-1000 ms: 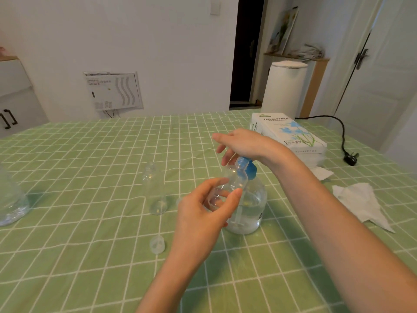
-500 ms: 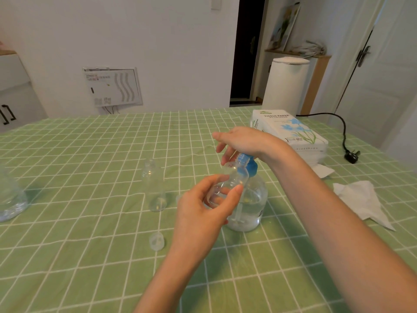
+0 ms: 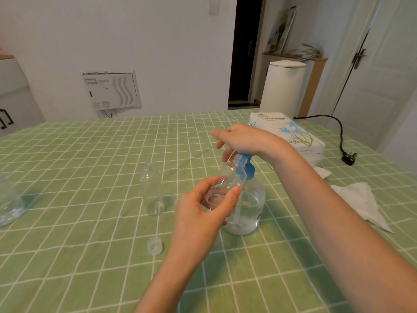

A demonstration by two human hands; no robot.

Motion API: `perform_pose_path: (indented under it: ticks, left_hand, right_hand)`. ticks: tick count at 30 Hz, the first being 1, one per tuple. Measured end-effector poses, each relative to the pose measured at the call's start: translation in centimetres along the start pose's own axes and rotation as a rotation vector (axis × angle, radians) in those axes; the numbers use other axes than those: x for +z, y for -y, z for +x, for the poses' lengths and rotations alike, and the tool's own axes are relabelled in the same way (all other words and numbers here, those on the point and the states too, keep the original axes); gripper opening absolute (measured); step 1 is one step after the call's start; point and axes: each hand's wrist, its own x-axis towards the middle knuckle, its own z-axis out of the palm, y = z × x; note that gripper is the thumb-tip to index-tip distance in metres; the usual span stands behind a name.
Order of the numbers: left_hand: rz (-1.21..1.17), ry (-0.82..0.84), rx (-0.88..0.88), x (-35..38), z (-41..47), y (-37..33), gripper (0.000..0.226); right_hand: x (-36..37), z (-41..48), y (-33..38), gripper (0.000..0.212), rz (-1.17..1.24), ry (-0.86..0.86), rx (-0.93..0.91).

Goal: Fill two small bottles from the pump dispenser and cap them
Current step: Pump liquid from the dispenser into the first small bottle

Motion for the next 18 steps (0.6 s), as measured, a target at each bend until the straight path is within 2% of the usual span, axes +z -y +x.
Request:
perform_pose_path:
  ticks: [13, 18]
  left_hand:
    - [0.003, 0.034, 0.015, -0.2, -0.3, 0.2, 0.015]
    - [-0.003, 0.014, -0.008, -0.2, -0.3, 0.3, 0.019]
  right_hand:
    - [1.1, 0.0, -0.7, 0.052, 0.010, 0.048, 0.041]
    - [1.3, 0.0, -0.8, 0.052, 0.005, 0.055, 0.032]
